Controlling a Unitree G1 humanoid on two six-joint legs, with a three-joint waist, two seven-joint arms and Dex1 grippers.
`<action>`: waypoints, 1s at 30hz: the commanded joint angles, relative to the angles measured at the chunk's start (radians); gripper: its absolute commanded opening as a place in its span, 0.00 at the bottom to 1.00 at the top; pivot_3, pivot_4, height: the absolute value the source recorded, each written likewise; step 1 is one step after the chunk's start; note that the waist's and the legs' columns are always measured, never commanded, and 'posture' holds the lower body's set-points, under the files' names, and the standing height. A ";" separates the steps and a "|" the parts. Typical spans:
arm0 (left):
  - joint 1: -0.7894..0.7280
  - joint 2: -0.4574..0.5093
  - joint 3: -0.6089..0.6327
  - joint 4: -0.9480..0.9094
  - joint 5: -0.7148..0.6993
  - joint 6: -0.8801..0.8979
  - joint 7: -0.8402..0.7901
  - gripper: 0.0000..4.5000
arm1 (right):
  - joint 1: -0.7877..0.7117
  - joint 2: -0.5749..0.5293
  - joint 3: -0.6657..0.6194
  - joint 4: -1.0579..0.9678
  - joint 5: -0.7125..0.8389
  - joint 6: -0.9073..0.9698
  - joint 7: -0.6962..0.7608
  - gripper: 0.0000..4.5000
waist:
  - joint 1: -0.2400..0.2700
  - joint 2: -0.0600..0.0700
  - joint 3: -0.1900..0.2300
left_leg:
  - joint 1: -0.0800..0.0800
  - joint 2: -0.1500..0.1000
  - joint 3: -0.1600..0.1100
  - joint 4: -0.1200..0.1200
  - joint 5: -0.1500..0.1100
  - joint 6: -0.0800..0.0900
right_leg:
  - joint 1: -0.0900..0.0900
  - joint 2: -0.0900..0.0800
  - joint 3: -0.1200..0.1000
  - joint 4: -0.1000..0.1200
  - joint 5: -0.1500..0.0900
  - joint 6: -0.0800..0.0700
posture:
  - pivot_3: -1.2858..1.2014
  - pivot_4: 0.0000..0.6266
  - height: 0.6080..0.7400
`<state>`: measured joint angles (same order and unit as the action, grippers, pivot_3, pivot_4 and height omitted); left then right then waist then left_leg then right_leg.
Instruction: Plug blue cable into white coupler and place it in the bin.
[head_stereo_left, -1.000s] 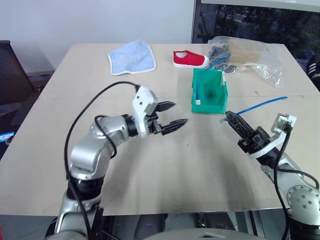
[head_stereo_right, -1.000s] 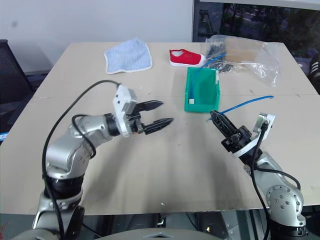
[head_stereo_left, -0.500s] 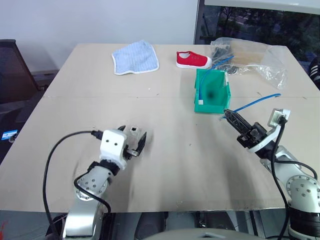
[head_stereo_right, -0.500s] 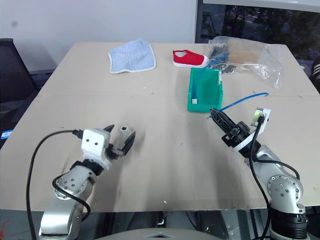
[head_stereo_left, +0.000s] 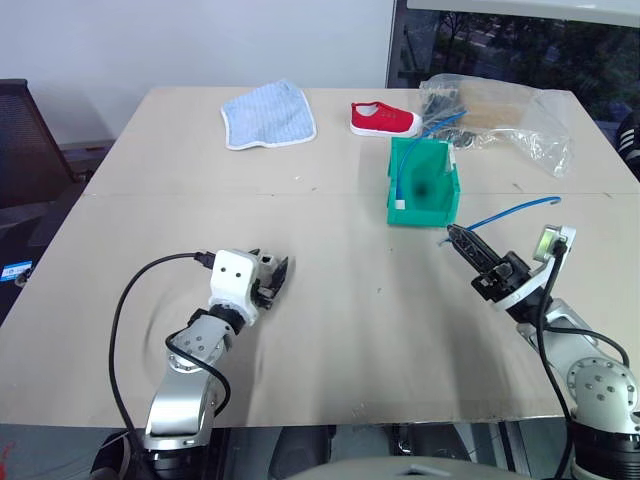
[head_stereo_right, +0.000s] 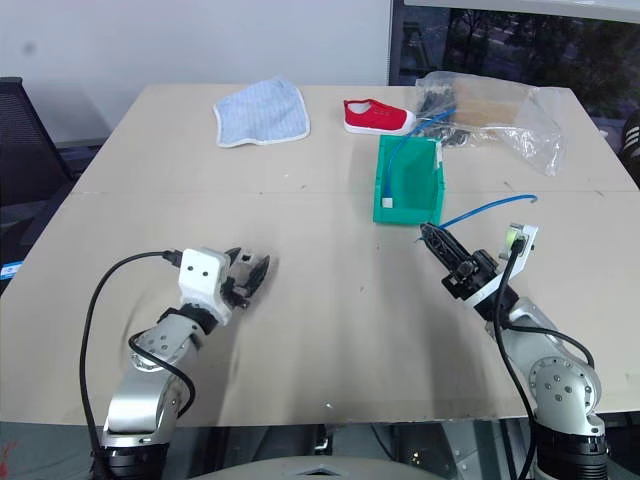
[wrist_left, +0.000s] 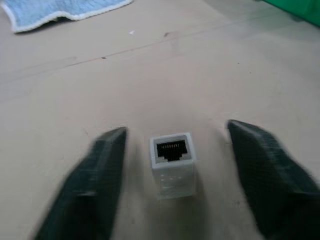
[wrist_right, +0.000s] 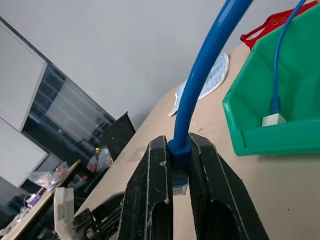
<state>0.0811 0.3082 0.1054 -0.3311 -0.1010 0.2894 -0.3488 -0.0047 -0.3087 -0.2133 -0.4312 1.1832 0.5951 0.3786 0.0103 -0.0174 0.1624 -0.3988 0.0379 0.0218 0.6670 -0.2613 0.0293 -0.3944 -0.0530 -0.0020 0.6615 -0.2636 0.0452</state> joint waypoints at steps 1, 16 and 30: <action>0.006 0.013 0.001 0.005 -0.003 -0.043 -0.012 0.17 | 0.009 0.006 -0.023 -0.064 0.006 -0.026 -0.009 0.00 | 0.001 0.000 0.000 | 0.000 0.000 0.000 0.000 0.000 0.000 | 0.000 0.000 0.000 0.000 0.000 0.000 | 0.52 0.24 1.00; -0.290 0.108 -0.220 0.241 -0.195 -0.101 -0.587 0.12 | -0.178 -0.196 0.114 -0.050 -0.145 0.045 0.159 0.00 | 0.001 0.000 0.000 | 0.000 -0.002 0.001 0.002 0.000 0.000 | 0.000 0.000 0.001 0.000 0.000 0.000 | 0.52 0.24 1.00; -0.846 -0.006 -0.458 0.978 -0.051 -0.486 -1.115 0.12 | -0.348 -0.235 0.437 0.215 -0.732 -0.352 0.534 0.00 | 0.001 -0.001 0.000 | -0.016 -0.002 0.001 0.003 0.000 0.000 | -0.012 0.007 -0.003 -0.002 0.001 0.001 | 0.52 0.24 1.00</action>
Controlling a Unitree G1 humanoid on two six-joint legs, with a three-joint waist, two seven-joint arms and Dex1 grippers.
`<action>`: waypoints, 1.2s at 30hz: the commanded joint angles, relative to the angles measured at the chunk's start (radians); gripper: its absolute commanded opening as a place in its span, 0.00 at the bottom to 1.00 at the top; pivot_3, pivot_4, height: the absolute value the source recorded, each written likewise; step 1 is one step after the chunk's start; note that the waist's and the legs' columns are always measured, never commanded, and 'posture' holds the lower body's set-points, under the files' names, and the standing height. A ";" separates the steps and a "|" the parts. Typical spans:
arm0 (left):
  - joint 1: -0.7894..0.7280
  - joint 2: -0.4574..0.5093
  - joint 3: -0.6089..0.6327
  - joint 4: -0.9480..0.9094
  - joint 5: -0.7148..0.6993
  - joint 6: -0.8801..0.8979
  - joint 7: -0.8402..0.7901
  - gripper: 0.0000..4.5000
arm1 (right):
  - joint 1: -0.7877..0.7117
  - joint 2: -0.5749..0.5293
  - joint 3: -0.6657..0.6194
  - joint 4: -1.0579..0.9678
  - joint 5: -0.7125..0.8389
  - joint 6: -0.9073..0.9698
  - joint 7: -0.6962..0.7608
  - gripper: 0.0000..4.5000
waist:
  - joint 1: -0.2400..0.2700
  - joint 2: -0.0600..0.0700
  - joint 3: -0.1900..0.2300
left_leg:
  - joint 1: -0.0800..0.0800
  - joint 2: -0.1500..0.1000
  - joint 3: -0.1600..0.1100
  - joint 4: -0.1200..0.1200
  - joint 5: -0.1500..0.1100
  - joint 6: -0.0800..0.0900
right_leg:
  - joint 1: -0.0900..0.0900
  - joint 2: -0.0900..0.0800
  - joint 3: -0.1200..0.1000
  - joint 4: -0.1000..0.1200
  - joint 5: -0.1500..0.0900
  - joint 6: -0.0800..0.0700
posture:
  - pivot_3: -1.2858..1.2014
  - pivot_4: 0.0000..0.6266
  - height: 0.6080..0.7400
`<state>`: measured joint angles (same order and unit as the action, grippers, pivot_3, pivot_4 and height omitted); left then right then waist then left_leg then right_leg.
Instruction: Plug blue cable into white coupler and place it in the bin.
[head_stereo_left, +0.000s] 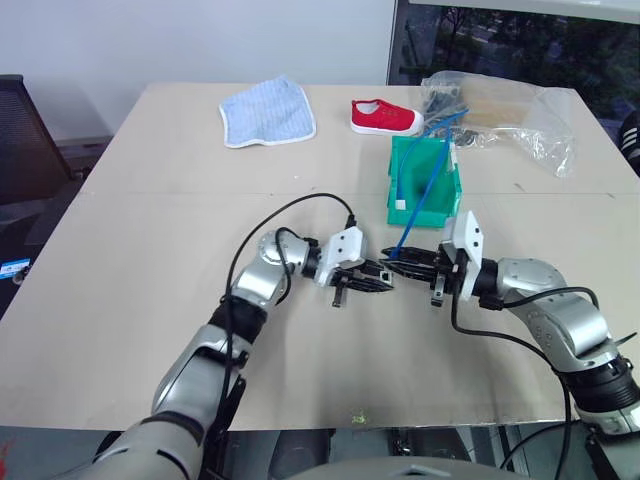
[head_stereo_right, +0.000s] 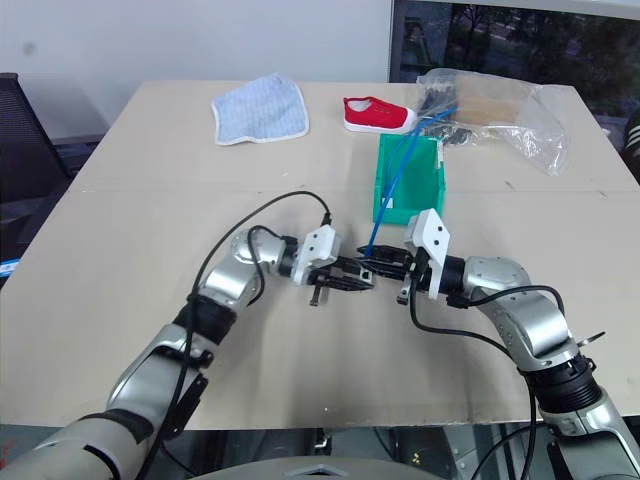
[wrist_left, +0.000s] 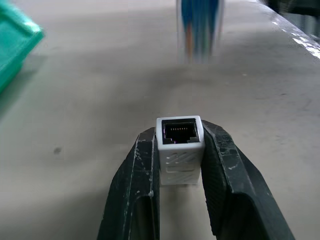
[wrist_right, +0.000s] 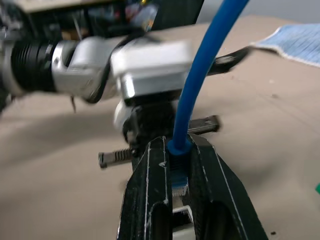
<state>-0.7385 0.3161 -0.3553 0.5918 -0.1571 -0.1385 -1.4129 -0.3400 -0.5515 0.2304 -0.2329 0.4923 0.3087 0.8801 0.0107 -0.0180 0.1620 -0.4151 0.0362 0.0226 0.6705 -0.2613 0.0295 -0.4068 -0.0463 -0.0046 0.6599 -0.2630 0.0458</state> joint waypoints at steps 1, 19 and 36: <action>-0.033 -0.019 0.003 0.077 0.010 -0.075 -0.063 0.12 | -0.009 0.011 -0.010 0.028 -0.054 -0.079 0.039 0.00 | 0.001 0.000 0.000 | 0.000 0.000 0.000 0.000 0.000 0.000 | 0.000 0.000 0.000 0.000 0.000 0.000 | 0.52 0.24 1.00; -0.097 -0.062 0.035 0.249 0.046 -0.174 -0.095 0.12 | 0.068 0.018 -0.008 0.072 -0.138 -0.135 0.103 0.00 | 0.002 0.000 0.000 | 0.001 0.000 -0.002 0.002 0.000 0.000 | 0.001 0.000 -0.002 0.003 0.000 0.000 | 0.52 0.24 1.00; -0.097 -0.056 0.035 0.248 0.059 -0.168 -0.142 0.12 | 0.050 0.008 -0.007 0.143 -0.161 -0.167 0.166 0.00 | 0.001 0.000 -0.001 | 0.001 0.000 -0.002 0.003 0.000 0.000 | 0.002 0.000 -0.002 0.003 0.000 0.000 | 0.52 0.24 1.00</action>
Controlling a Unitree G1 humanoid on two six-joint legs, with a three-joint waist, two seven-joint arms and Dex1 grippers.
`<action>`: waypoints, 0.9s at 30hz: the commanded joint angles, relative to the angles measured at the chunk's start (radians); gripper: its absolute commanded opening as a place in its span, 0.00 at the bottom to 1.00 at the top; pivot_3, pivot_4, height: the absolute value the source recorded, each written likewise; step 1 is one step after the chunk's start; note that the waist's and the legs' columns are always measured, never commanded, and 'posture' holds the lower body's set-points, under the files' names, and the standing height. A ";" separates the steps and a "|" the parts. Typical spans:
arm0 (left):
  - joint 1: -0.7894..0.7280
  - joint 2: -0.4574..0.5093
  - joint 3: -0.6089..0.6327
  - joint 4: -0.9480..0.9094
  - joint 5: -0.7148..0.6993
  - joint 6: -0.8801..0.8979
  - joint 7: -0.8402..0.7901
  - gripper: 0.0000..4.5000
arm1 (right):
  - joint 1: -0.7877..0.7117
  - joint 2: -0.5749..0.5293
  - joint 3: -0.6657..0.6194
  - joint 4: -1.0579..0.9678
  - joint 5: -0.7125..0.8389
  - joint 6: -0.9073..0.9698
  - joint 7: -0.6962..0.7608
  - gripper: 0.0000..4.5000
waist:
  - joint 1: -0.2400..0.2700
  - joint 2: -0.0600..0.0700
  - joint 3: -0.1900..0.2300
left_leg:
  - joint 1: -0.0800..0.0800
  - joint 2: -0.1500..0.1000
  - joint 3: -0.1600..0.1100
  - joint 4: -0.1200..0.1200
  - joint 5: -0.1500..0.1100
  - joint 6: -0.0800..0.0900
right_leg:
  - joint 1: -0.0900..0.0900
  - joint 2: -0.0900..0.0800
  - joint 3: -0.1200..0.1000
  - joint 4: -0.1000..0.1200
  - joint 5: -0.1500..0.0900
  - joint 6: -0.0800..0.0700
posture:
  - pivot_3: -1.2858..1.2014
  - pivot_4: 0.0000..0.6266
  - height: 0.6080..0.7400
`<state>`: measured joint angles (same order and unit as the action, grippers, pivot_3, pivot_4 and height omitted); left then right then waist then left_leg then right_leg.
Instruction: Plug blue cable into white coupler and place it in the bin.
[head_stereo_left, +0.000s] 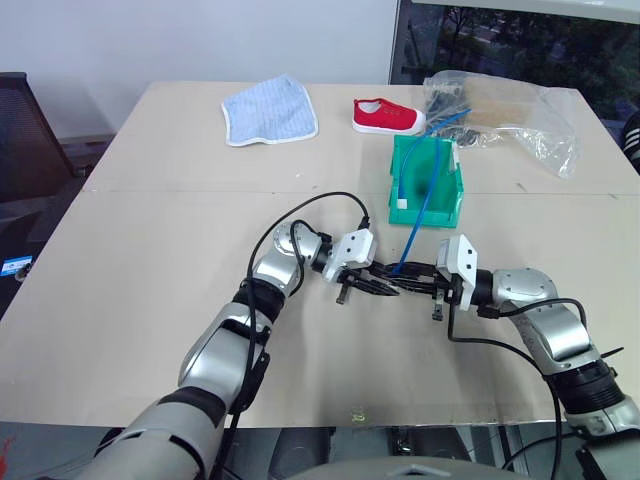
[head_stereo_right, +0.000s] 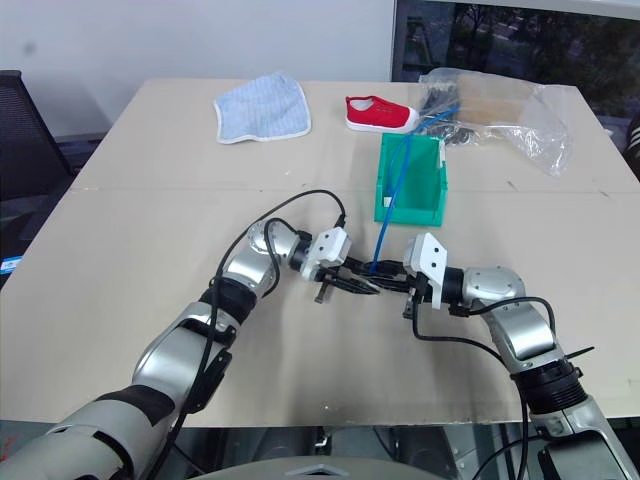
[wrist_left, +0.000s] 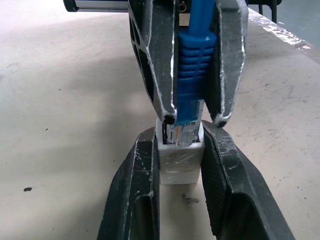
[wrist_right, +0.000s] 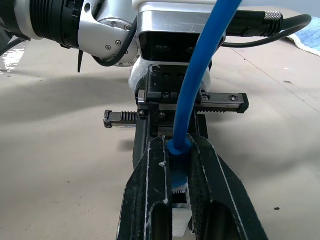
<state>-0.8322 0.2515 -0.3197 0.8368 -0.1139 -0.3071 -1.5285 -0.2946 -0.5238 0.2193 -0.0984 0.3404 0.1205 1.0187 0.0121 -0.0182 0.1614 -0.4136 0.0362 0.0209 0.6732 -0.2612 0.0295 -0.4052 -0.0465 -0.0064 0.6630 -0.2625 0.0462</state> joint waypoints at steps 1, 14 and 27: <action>-0.004 0.009 0.000 0.005 0.017 0.000 -0.027 0.12 | 0.005 -0.025 0.008 0.004 -0.010 0.027 0.036 0.00 | 0.000 0.000 0.000 | 0.000 0.000 0.000 0.000 0.000 0.000 | 0.000 0.000 0.000 0.000 0.000 0.000 | 0.52 0.24 1.00; -0.017 -0.003 0.005 0.018 0.028 -0.006 -0.025 0.12 | -0.008 0.010 0.071 0.081 -0.112 0.024 -0.001 0.00 | -0.002 -0.001 -0.002 | 0.002 0.000 0.000 0.000 0.000 0.000 | 0.001 0.000 0.000 0.001 0.000 0.000 | 0.52 0.24 1.00; -0.017 -0.008 0.019 0.024 0.040 -0.012 -0.025 0.12 | 0.050 0.053 0.083 0.147 -0.061 0.097 -0.020 0.00 | -0.009 -0.003 -0.018 | 0.022 0.001 0.000 -0.003 0.000 0.000 | 0.020 0.000 0.000 -0.001 0.000 0.000 | 0.52 0.24 1.00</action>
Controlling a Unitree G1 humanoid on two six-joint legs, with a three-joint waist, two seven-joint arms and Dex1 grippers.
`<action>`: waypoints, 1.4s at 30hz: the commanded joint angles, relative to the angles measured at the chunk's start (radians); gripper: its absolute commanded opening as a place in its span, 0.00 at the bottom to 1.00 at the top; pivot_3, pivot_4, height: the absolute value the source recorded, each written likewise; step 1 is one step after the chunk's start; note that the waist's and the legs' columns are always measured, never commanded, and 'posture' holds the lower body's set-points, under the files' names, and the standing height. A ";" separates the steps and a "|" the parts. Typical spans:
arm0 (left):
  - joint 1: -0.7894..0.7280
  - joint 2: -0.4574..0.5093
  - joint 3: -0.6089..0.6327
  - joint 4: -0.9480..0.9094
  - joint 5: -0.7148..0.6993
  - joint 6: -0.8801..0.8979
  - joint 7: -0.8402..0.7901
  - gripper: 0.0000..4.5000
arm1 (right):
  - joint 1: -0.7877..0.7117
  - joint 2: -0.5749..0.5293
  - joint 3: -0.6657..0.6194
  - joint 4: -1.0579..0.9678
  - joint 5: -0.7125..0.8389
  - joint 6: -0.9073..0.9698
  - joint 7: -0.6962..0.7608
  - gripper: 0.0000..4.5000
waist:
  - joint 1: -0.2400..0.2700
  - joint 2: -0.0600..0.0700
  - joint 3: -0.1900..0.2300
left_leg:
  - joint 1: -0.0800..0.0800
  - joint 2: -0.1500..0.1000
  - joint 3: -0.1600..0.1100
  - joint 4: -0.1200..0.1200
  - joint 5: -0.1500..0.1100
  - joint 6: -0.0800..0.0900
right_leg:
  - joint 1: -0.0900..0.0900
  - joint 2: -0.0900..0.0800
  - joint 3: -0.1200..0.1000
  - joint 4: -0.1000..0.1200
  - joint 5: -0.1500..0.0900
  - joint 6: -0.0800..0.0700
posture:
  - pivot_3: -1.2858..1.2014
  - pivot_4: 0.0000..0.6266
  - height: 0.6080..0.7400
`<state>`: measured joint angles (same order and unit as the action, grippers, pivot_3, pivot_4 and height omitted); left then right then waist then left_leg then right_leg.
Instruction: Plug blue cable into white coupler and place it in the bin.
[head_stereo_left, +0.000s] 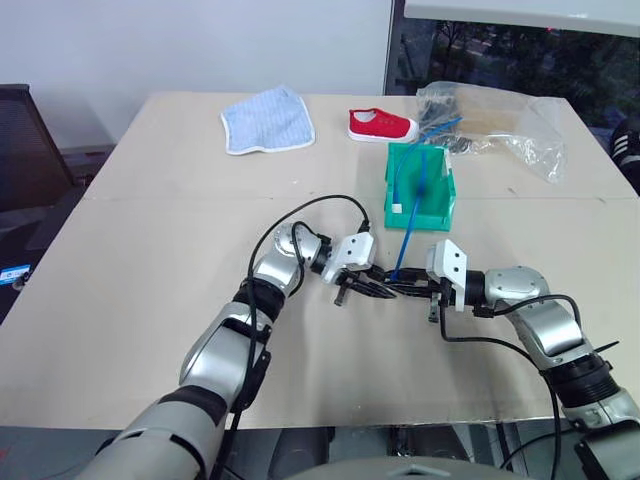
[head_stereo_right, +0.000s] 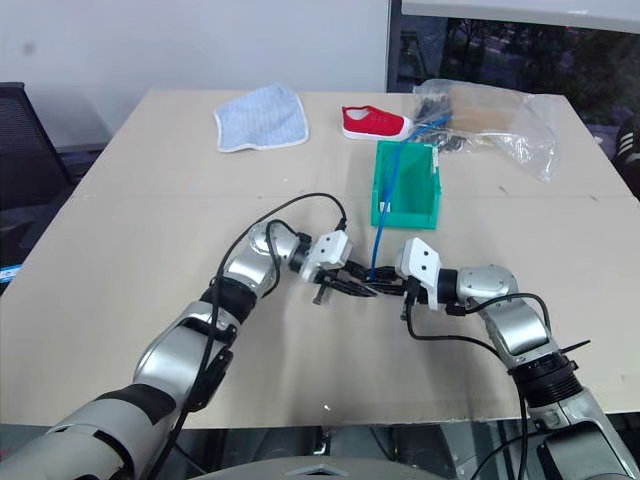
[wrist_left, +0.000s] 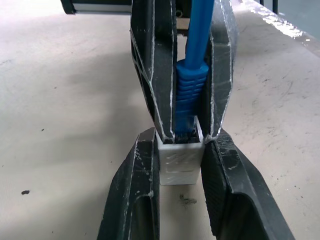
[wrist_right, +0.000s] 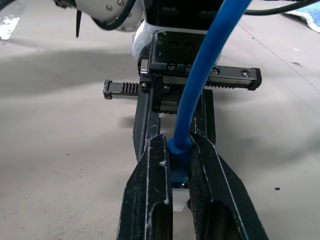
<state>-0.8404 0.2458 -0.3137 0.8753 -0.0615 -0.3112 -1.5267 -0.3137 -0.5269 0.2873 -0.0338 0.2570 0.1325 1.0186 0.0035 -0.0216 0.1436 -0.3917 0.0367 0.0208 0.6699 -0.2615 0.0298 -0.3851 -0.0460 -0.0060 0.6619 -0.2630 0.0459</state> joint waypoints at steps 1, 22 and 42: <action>-0.008 -0.002 0.013 -0.015 -0.012 -0.008 -0.027 0.12 | 0.057 0.092 -0.029 0.054 0.089 0.104 -0.037 0.00 | 0.000 -0.001 0.000 | 0.000 0.000 0.000 0.000 0.000 0.000 | 0.000 0.000 0.000 0.000 0.000 0.000 | 0.52 0.24 1.00; 0.181 0.090 0.213 -0.809 -0.156 0.728 0.432 0.96 | -0.462 0.024 -0.389 0.180 0.388 0.658 -0.243 0.00 | -0.016 0.005 0.007 | -0.010 0.000 -0.002 -0.001 0.000 0.000 | -0.011 -0.003 0.004 0.002 0.001 0.000 | 0.52 0.24 1.00; 0.157 0.008 0.241 -1.207 -0.186 1.214 0.960 0.98 | -0.923 0.076 -0.357 1.072 -0.027 0.043 -0.415 0.99 | -0.016 0.006 0.008 | -0.025 0.000 0.002 -0.002 0.005 -0.008 | -0.026 -0.006 0.006 0.000 0.002 0.003 | 0.52 0.24 1.00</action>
<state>-0.6665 0.2510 -0.0869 -0.2789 -0.2353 0.9108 -0.5797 -1.2317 -0.4236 -0.0548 1.0689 0.2547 0.2424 0.6241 -0.0123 -0.0158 0.1513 -0.4162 0.0367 0.0231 0.6678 -0.2567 0.0217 -0.4111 -0.0525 0.0007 0.6621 -0.2606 0.0488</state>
